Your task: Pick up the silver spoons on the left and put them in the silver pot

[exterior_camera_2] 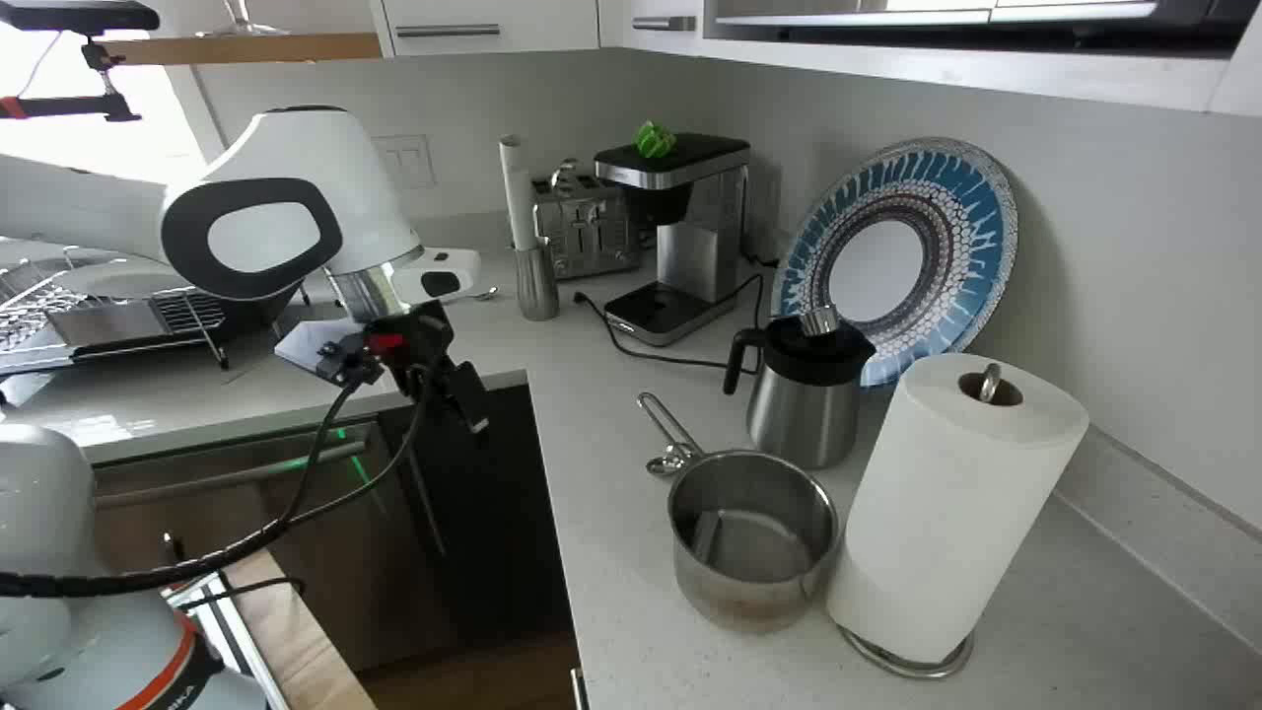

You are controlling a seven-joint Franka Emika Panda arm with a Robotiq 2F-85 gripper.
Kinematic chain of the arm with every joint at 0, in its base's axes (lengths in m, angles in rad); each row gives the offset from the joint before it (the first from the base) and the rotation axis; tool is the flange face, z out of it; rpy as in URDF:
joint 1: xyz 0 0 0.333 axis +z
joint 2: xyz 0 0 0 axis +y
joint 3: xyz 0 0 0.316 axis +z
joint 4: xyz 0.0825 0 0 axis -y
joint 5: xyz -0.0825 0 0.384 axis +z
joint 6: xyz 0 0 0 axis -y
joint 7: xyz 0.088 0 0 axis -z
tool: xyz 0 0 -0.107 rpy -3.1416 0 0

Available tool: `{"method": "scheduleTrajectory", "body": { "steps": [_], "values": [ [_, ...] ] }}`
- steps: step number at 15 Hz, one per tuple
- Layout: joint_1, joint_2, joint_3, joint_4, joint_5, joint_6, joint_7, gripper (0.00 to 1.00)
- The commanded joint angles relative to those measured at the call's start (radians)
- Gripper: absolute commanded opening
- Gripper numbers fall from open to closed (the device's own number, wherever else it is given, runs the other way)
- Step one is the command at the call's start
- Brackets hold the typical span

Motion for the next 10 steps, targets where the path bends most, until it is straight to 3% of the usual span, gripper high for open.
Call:
{"method": "scheduleTrajectory", "body": {
  "steps": [1,5,7,10],
  "values": [
    [0.008,0.001,-0.007,-0.005,-0.005,-0.005,0.005,1.00],
    [0.008,0.005,-0.006,-0.016,-0.005,-0.005,0.004,1.00],
    [-0.059,0.014,0.015,0.007,-0.036,0.027,0.120,1.00],
    [-0.135,0.003,-0.033,0.058,-0.064,0.036,0.163,1.00]
  ]
}}
